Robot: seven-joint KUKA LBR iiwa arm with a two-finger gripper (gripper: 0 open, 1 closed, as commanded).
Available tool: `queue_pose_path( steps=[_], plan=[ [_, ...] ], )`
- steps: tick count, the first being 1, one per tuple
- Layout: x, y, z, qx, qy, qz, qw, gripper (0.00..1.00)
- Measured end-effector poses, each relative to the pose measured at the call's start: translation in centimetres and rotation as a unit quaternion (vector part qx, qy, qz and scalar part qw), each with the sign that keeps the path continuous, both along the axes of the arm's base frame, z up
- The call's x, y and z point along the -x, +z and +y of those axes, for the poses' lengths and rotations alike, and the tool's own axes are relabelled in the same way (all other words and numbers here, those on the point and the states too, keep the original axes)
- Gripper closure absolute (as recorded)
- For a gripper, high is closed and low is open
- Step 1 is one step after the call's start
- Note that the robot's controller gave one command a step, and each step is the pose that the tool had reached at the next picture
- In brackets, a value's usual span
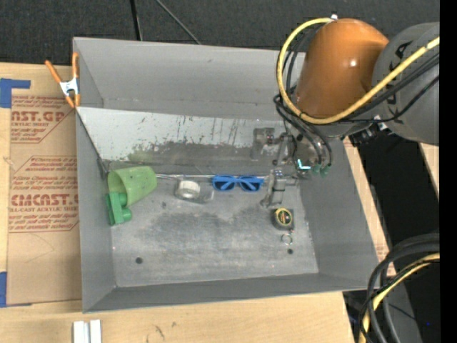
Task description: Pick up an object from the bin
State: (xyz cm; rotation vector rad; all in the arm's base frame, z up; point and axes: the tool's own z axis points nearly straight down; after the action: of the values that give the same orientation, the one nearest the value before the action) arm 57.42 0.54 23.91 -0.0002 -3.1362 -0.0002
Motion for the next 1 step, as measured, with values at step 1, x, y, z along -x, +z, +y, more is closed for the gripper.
queue_pose_path(
  steps=[1],
  plan=[
    [5.77,-6.62,-5.41,0.001,-0.013,0.0021,0.9999,0.00]
  ],
)
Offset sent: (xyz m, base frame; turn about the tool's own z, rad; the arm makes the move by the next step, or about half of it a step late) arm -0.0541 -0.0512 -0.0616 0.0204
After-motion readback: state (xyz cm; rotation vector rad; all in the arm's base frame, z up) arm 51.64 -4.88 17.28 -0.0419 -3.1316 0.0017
